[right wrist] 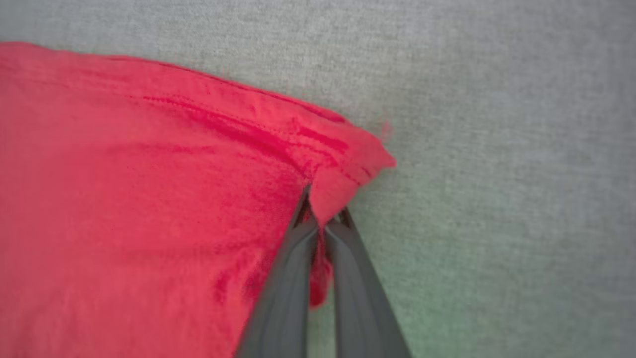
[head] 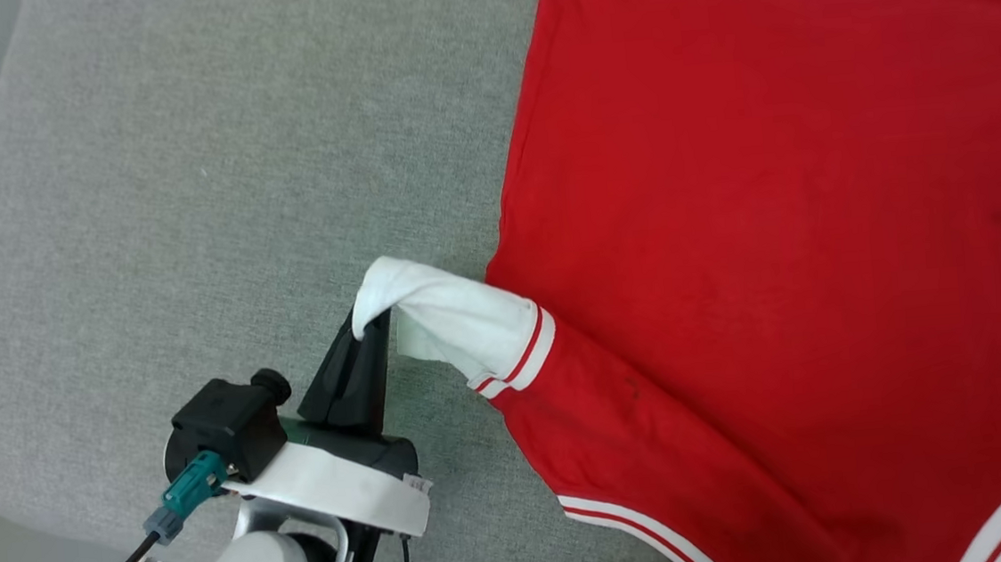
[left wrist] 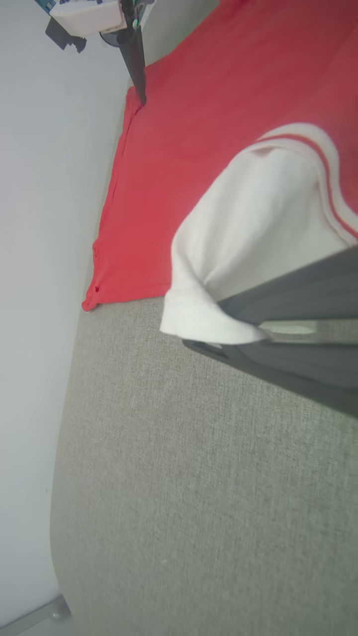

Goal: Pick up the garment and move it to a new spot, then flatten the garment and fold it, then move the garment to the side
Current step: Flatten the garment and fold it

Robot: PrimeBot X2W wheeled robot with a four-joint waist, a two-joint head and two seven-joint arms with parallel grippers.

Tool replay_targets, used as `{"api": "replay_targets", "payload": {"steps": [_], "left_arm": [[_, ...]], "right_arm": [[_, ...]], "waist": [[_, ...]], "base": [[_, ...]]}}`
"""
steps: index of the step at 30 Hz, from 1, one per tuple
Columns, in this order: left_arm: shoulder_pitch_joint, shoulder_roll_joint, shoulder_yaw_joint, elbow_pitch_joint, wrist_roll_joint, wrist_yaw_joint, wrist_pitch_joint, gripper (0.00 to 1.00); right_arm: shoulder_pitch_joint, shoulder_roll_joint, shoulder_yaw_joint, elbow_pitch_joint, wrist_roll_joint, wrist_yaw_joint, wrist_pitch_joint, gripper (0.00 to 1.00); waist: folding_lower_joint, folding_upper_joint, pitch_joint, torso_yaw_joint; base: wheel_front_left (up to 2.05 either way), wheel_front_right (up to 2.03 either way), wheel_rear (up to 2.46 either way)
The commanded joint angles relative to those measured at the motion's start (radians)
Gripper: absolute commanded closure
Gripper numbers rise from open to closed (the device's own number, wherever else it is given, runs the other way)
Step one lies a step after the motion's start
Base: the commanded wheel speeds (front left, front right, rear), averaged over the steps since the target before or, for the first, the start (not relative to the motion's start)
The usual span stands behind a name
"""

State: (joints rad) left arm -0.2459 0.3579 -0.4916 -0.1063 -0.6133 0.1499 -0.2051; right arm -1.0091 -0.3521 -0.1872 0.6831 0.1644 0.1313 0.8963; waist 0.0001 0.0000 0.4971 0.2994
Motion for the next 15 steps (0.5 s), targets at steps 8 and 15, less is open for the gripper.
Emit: {"api": "replay_targets", "payload": {"steps": [8,15], "left_arm": [[0.092,0.032,0.018,0.044,-0.026,0.038,0.021,1.0],[0.202,0.07,0.058,0.064,-0.058,0.083,0.029,1.0]], "right_arm": [[0.158,-0.076,0.111,-0.139,0.086,-0.001,-0.046,1.0],[0.455,-0.09,0.114,-0.343,0.17,-0.001,-0.013,1.0]], "waist": [[-0.0001,0.0,-0.206,-0.083],[-0.0001,0.0,-0.347,-0.194]], "base": [[0.0,0.0,0.0],[0.0,0.0,0.0]]}}
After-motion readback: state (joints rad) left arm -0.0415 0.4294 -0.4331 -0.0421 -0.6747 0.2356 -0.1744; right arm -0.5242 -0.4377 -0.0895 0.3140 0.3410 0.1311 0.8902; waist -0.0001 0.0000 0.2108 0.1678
